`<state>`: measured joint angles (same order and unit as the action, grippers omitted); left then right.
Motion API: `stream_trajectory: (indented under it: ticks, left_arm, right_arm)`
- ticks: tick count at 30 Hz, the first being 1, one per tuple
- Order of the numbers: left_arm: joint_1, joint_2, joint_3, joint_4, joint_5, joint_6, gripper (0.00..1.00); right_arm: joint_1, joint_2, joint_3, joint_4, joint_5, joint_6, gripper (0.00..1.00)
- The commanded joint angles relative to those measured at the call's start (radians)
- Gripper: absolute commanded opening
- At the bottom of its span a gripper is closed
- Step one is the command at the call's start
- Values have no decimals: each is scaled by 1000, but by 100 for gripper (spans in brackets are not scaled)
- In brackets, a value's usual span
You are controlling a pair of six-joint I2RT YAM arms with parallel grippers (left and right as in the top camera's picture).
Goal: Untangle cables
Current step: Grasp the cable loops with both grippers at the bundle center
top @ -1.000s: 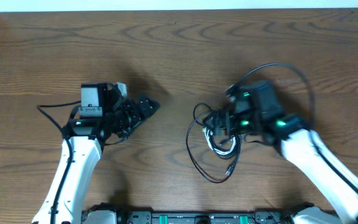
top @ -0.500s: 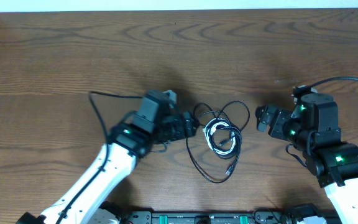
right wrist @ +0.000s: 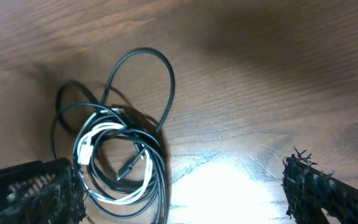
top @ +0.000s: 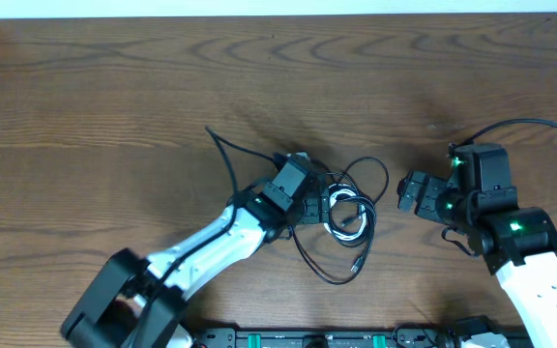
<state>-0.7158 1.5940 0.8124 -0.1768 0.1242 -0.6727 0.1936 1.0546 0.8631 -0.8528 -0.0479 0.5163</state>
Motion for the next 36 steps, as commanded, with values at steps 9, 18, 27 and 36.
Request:
stream_trajectory:
  ticks: [9, 18, 27, 36]
  left_arm:
    - [-86, 102, 10, 84, -33, 1, 73]
    - [-68, 129, 10, 48, -88, -77, 7]
    - [-10, -25, 11, 36, 17, -4, 7]
    - [46, -299, 11, -9, 220, 98, 7]
  right_arm:
    - [-5, 64, 8, -5, 11, 11, 99]
    - [-5, 137, 8, -42, -95, -27, 99]
    - [-5, 211, 8, -33, -382, -256, 99]
    - [-5, 214, 8, 39, -572, -489, 79]
